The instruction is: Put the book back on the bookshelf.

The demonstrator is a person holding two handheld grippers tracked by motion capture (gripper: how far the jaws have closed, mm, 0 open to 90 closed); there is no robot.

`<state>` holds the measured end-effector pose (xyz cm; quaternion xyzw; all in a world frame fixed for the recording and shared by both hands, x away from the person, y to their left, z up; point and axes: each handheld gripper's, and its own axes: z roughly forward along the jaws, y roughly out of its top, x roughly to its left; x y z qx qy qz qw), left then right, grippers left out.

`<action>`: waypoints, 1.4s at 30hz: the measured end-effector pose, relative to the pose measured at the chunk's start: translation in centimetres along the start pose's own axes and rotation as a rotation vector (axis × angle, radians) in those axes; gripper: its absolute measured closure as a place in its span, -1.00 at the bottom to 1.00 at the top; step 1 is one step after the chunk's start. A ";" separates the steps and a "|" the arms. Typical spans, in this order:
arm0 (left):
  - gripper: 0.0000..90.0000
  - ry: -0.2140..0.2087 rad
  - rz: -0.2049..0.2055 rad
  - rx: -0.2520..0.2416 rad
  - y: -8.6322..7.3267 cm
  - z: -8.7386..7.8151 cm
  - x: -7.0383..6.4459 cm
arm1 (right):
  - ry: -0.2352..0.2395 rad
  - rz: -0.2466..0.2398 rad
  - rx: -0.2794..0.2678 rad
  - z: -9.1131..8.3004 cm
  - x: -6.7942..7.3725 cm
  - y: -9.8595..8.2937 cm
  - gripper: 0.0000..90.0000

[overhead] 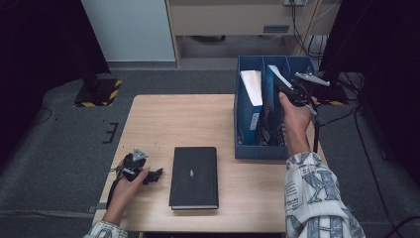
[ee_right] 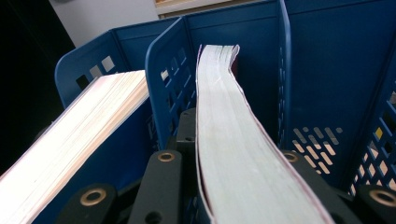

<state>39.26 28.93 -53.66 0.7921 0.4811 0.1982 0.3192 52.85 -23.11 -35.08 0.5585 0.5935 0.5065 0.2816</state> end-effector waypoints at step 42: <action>-0.99 -0.005 0.005 0.002 0.1 0.1 -0.2 | -0.001 0.002 0.072 -1.5 0.3 -1.6 0.58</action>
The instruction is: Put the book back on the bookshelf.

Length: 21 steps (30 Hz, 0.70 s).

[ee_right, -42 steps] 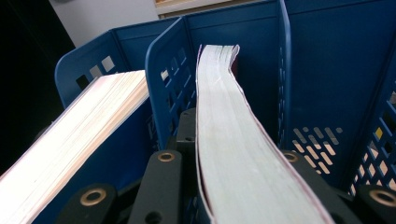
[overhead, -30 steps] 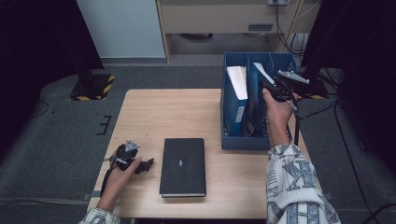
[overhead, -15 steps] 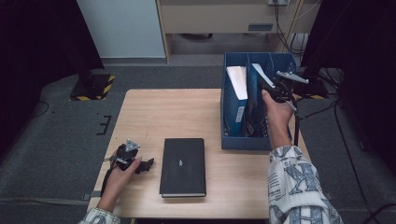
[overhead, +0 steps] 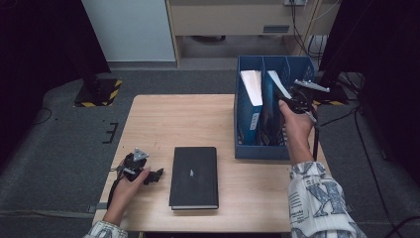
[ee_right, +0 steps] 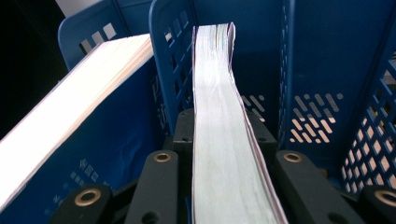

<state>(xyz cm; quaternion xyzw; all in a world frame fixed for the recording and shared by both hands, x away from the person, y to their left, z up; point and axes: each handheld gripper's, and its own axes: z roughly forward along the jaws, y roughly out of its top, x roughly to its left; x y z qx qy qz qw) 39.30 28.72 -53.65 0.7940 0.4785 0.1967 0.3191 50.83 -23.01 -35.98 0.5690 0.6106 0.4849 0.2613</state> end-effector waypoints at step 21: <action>-0.99 -0.001 0.002 0.001 0.0 0.0 -0.1 | 0.067 0.030 0.047 -0.7 0.4 -0.2 0.43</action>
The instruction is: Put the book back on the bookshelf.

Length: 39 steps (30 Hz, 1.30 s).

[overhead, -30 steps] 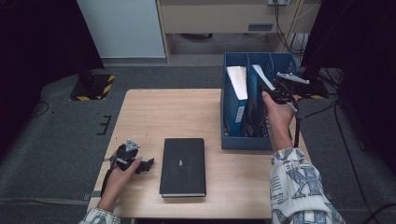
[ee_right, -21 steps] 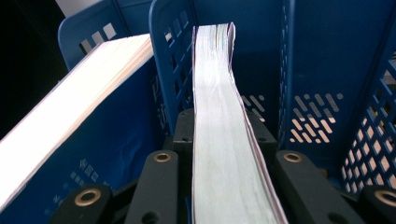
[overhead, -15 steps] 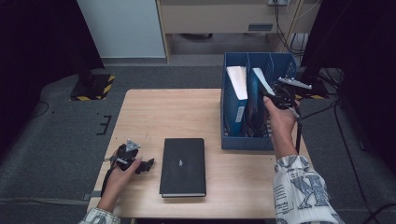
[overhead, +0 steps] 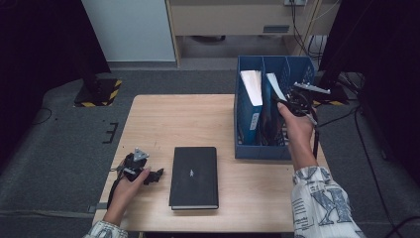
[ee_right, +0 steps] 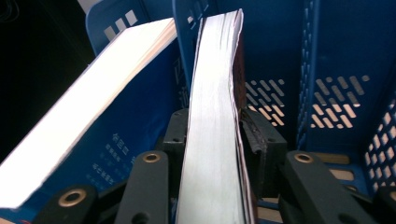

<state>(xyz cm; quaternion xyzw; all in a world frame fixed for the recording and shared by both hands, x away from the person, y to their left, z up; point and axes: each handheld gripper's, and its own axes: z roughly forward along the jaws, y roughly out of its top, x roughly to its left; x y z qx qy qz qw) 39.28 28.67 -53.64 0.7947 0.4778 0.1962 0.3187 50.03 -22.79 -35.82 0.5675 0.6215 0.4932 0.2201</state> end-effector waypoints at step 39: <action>-1.00 -0.003 -0.001 -0.005 0.1 0.1 -0.1 | -0.084 0.027 -0.003 1.3 0.5 2.2 0.63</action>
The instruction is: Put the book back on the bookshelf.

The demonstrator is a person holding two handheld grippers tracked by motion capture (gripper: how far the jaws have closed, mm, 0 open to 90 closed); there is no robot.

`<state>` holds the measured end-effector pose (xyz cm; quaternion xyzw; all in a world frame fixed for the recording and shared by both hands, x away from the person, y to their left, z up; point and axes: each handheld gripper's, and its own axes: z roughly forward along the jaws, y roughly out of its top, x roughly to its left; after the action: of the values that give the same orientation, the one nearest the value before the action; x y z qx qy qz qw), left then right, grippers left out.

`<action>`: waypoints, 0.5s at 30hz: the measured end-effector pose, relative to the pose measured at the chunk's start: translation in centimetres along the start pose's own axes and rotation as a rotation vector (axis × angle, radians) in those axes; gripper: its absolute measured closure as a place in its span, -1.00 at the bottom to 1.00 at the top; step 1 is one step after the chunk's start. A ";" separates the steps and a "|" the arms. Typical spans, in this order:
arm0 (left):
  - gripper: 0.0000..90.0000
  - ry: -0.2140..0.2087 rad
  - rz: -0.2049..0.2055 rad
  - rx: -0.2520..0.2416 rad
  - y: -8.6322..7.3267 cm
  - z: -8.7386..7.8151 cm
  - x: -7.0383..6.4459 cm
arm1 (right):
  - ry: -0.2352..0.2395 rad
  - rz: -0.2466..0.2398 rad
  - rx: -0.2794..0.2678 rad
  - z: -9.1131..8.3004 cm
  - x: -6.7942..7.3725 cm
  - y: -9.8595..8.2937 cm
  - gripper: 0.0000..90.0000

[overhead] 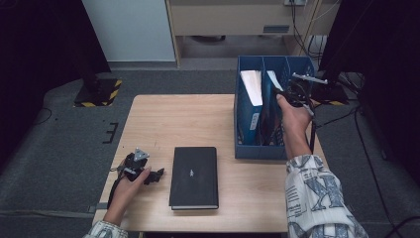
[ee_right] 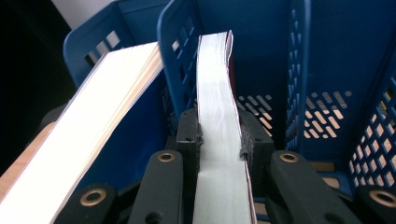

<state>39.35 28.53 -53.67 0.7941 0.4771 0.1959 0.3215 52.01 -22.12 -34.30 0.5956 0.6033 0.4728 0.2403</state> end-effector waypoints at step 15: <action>-1.00 -0.002 0.002 -0.001 0.0 0.0 0.0 | -0.063 -0.027 -0.045 2.1 0.6 1.1 0.63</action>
<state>39.38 28.54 -53.67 0.7947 0.4759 0.1955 0.3220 54.25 -21.14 -34.10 0.5963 0.5926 0.4641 0.2790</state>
